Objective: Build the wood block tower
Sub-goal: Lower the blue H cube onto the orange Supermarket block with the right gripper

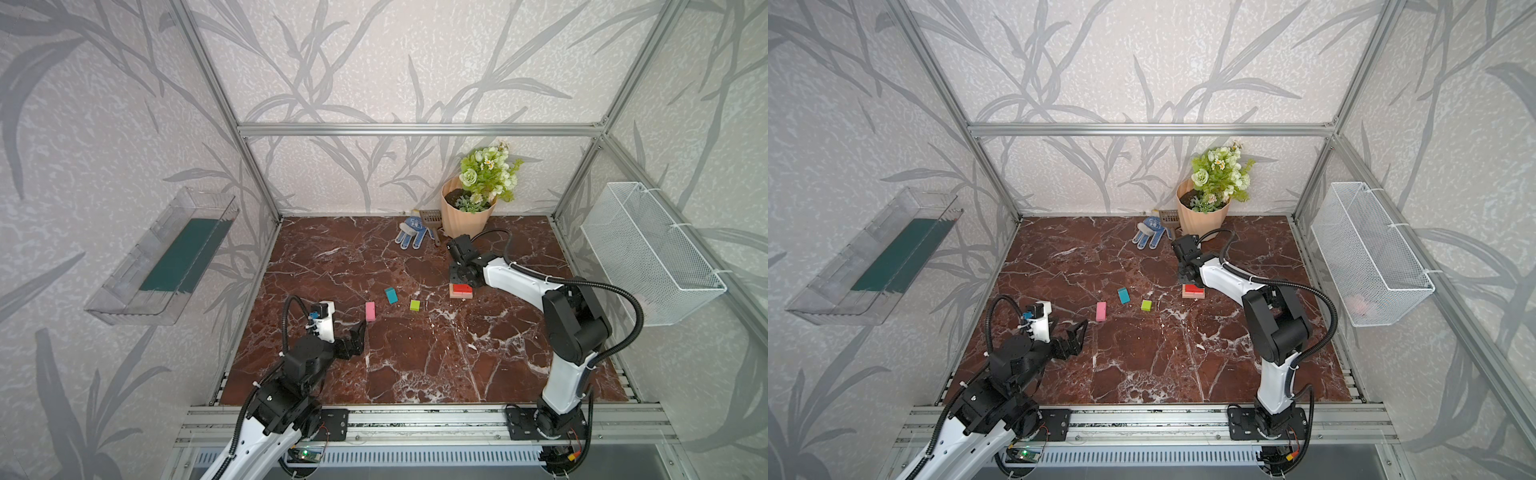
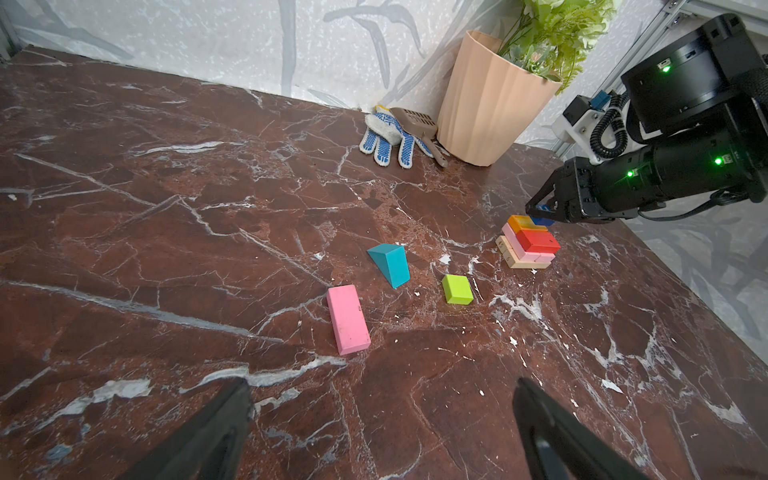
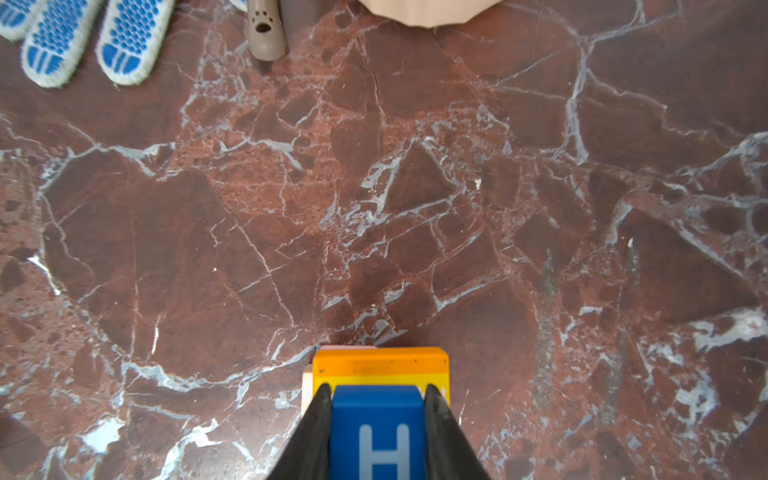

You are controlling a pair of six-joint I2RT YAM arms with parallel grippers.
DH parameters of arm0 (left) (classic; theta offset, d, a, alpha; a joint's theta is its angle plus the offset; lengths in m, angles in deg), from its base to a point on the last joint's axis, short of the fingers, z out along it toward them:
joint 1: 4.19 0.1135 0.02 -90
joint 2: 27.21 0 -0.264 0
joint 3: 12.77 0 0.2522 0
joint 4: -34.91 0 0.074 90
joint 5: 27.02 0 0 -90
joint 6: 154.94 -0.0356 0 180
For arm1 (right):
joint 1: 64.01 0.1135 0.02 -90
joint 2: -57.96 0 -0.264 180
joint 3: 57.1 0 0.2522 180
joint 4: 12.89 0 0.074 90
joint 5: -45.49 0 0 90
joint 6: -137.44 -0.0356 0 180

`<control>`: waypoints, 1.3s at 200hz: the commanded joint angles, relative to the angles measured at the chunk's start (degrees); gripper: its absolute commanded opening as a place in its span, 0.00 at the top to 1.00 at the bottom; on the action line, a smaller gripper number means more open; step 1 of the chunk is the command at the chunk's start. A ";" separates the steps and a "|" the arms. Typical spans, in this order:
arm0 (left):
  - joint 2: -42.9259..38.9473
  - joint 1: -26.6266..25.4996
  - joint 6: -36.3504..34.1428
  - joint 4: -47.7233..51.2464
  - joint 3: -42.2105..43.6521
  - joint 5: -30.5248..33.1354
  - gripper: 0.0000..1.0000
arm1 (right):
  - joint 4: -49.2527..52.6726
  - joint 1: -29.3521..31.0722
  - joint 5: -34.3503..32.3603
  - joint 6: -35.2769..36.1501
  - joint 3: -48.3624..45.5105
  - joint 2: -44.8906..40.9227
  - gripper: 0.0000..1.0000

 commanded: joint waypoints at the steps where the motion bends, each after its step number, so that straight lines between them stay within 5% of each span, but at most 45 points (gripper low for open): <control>1: -0.39 -0.31 0.24 -0.22 -0.62 0.92 0.01 | 1.08 -0.34 -0.10 0.44 1.44 0.59 0.85; 260: -0.41 -0.31 0.33 -0.15 -0.62 1.05 0.01 | 1.01 -1.48 0.72 0.60 2.14 3.39 0.85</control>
